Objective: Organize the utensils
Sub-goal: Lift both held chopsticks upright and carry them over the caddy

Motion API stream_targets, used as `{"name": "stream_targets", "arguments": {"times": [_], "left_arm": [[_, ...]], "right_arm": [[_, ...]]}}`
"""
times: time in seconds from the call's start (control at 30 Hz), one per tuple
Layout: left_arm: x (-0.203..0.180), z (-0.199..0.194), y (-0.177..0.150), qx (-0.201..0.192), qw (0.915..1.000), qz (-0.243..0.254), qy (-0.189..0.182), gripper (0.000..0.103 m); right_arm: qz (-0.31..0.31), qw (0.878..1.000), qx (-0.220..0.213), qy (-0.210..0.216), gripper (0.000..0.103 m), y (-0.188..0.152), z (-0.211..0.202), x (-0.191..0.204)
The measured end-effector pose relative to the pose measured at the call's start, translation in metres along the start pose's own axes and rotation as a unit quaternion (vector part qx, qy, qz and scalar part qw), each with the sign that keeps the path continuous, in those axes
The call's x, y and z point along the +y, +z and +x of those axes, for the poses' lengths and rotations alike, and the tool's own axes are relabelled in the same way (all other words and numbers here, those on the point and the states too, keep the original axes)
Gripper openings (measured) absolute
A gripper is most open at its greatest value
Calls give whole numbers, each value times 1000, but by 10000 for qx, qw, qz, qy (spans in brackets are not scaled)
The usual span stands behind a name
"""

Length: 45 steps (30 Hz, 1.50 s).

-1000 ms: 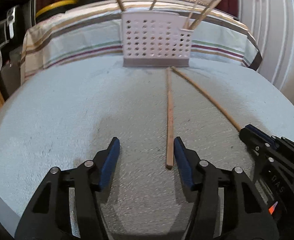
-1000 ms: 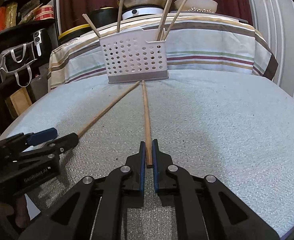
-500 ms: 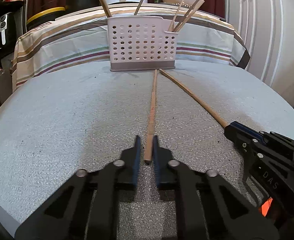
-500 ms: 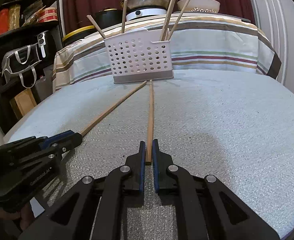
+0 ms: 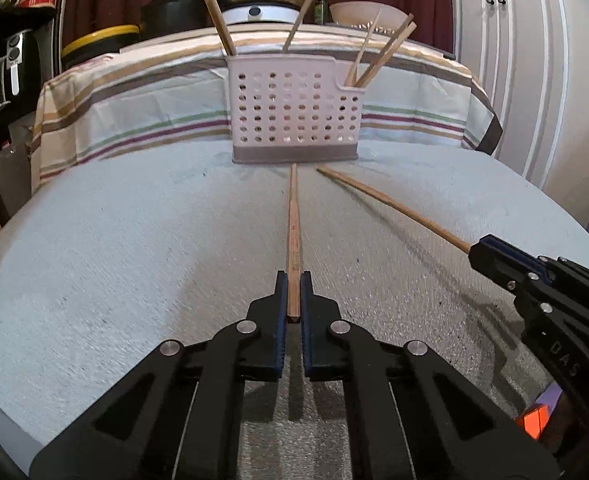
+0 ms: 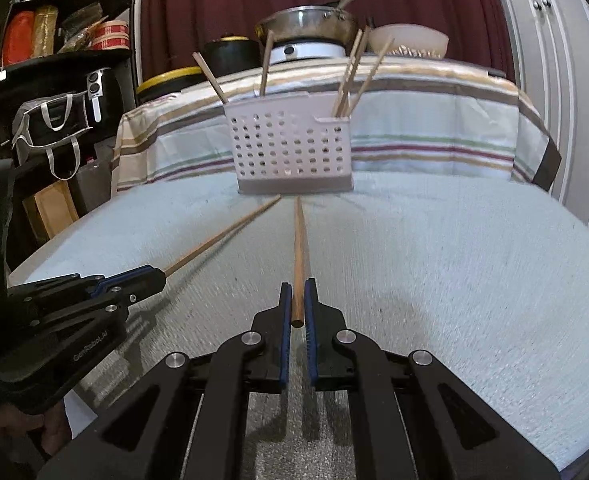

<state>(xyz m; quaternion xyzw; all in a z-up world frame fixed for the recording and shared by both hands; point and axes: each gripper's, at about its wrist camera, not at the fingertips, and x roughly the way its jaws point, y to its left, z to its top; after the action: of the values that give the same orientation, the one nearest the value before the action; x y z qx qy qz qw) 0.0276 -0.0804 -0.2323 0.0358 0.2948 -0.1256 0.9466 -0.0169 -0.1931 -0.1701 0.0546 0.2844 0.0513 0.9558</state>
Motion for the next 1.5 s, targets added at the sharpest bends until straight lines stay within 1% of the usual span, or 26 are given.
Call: {"name": "stream_targets", "arguments": {"times": [0.27, 0.37, 0.6, 0.67, 0.8, 0.9, 1.03, 1.2, 1.5], "left_arm": [[6, -24, 18, -449, 9989, 49, 112, 6], [11, -34, 27, -618, 9980, -49, 102, 6], [26, -58, 56, -1035, 9943, -160, 206, 6], [30, -63, 67, -1107, 9936, -157, 182, 6], [39, -67, 88, -1096, 9937, -250, 20, 6], [45, -65, 102, -1085, 9938, -241, -12, 6], [49, -58, 121, -1088, 9939, -178, -23, 6], [53, -45, 145, -1163, 9931, -115, 86, 6], [60, -28, 171, -1187, 9929, -49, 59, 7]], "right_arm": [[-12, 9992, -409, -7, 7, 22, -19, -1], [-12, 9983, -581, -22, 7, 33, -27, -2], [-59, 9955, -949, -57, 7, 59, -45, -5], [-92, 9946, -1036, -54, 7, 68, -49, -3], [-179, 9934, -1129, -5, 7, 90, -48, -2], [-173, 9930, -1170, 48, 7, 105, -43, -3], [-253, 9921, -1232, 56, 7, 124, -32, -2], [-347, 9917, -1236, 60, 7, 141, -16, 0], [-381, 9914, -1250, 104, 7, 163, 1, -1]]}}
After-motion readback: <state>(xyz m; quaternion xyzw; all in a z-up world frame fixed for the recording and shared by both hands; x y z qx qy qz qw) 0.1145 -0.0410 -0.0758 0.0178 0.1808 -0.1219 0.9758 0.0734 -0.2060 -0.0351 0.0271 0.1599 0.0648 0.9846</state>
